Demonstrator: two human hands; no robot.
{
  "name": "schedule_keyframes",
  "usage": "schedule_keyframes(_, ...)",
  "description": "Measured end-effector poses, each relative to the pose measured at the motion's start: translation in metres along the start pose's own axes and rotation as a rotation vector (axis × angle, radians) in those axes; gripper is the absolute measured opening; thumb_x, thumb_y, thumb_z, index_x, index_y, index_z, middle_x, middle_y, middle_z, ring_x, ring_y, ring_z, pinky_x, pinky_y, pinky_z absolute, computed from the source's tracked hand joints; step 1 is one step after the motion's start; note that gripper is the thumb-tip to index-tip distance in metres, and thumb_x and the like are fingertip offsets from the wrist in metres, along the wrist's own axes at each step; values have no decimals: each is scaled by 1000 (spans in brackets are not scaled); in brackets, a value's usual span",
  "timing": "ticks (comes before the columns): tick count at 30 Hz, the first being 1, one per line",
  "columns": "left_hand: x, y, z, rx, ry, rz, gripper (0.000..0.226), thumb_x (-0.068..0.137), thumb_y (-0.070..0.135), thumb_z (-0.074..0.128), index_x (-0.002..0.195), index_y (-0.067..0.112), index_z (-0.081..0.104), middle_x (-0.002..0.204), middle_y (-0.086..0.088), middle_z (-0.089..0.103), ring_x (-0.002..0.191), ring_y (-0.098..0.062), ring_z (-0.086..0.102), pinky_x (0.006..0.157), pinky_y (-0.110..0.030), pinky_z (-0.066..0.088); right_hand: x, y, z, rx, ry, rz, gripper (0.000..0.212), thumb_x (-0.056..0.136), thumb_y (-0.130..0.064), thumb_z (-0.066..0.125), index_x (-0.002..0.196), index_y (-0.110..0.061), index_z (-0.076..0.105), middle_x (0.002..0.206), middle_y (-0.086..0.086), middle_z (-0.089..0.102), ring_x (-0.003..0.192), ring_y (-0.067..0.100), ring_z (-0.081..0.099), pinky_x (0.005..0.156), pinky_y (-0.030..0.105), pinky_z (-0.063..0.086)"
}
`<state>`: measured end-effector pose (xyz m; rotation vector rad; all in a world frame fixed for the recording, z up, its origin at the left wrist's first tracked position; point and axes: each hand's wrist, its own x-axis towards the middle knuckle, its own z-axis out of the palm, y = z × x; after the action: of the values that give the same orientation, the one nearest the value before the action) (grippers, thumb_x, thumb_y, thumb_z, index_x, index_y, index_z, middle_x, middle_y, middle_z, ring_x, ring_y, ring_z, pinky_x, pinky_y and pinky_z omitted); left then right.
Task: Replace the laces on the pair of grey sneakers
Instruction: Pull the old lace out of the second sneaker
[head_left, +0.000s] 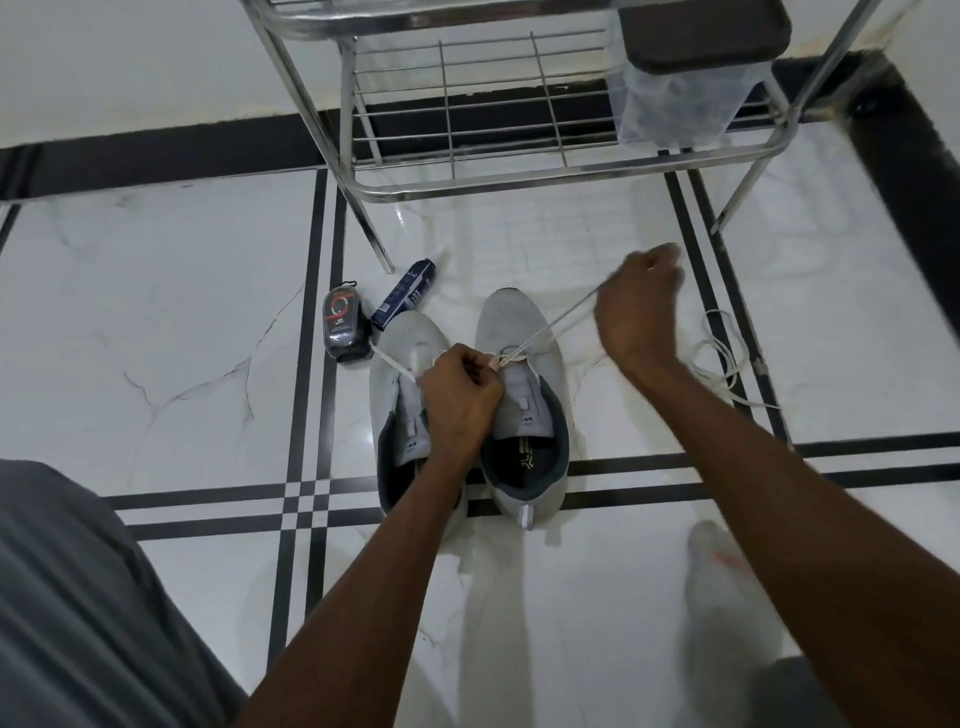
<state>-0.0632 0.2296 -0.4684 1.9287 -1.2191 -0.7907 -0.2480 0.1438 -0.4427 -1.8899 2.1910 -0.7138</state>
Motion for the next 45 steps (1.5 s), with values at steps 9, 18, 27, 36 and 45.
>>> schedule_keyframes(9, -4, 2, 7, 17, -32, 1, 10, 85, 14, 68, 94, 10, 70, 85, 0, 72, 79, -13, 67, 71, -23, 53, -39, -28, 18, -60, -671, -289, 25, 92, -36, 64, 111, -22, 70, 131, 12, 47, 127, 35, 36, 101, 41, 39)
schedule_keyframes(18, -6, 0, 1, 11, -5, 20, 3, 87, 14, 67, 86, 11, 67, 78, 2, 69, 73, -13, 64, 66, -20, 50, 6, 8, -7, 57, 61, 175, 16, 93, -13, 49, 98, -4, 62, 127, 21, 45, 112, 38, 48, 91, 45, 47)
schedule_keyframes(27, -9, 3, 5, 56, -3, 34, 2, 86, 16, 65, 86, 15, 63, 79, 4, 67, 73, -13, 64, 73, -37, 56, -24, -14, 16, 39, -443, -60, 42, 86, -37, 72, 121, -16, 64, 129, 14, 51, 126, 35, 43, 98, 42, 42)
schedule_keyframes(36, -6, 4, 4, 129, -63, 91, 14, 90, 9, 61, 90, 6, 74, 86, -9, 74, 80, -24, 67, 73, -33, 51, -41, -35, 33, 89, -573, -217, 16, 83, -23, 75, 97, -17, 75, 110, 12, 60, 100, 27, 60, 80, 29, 45)
schedule_keyframes(45, -10, 6, 2, 68, -42, 32, 17, 89, 10, 62, 96, 8, 77, 89, -5, 76, 82, -19, 68, 75, -26, 49, -37, -32, 28, -51, -298, -143, 25, 92, -2, 52, 117, 3, 52, 123, 21, 48, 112, 34, 49, 81, 38, 45)
